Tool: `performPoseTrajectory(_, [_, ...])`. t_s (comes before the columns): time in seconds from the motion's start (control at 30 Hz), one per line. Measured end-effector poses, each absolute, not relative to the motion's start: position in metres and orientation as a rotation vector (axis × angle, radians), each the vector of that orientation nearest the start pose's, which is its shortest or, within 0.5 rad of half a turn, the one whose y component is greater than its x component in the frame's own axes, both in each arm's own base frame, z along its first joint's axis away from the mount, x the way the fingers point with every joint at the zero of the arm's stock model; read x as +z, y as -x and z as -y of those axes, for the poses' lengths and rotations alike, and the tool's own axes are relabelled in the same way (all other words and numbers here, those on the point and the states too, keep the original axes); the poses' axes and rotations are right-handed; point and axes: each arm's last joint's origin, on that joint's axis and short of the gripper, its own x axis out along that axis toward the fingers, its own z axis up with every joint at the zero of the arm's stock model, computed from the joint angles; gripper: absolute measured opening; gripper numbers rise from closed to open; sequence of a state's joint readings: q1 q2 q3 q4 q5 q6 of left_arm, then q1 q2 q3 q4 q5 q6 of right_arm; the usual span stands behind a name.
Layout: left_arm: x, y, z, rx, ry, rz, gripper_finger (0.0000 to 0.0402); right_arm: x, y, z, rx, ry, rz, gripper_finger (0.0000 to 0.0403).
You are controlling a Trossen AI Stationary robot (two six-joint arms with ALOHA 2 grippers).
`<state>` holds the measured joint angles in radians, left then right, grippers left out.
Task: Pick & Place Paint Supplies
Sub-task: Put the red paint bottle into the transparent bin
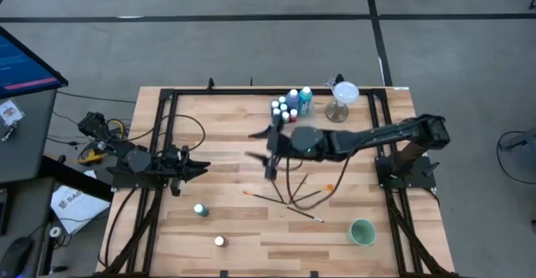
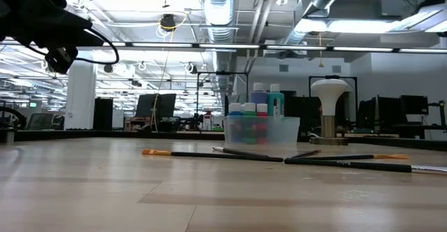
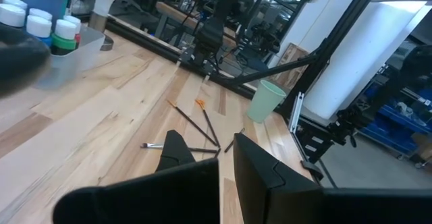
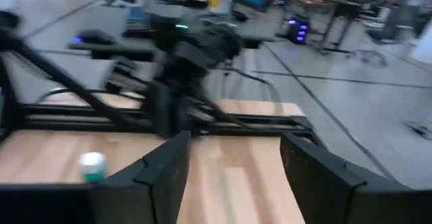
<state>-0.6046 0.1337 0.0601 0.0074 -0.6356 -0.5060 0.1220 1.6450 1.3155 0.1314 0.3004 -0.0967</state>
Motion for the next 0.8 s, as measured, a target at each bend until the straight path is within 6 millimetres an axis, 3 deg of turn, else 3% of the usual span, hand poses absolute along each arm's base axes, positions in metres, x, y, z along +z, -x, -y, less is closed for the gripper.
performPoseTrajectory(0.13, [0.175, -0.09, 0.042, 0.043, 0.469, -0.043, 0.0002, 0.332, -0.402, -0.07, -0.098, 0.14, -0.179, 0.0233])
performPoseTrajectory(0.33, [0.175, -0.09, 0.042, 0.041, 0.47, -0.042, 0.0002, 0.322, -0.433, -0.116, -0.013, 0.141, -0.181, 0.0245])
performPoseTrajectory(0.8, [0.176, -0.09, 0.042, 0.042, 0.477, -0.031, 0.0002, 0.261, -0.497, -0.201, 0.285, 0.071, -0.217, 0.0247])
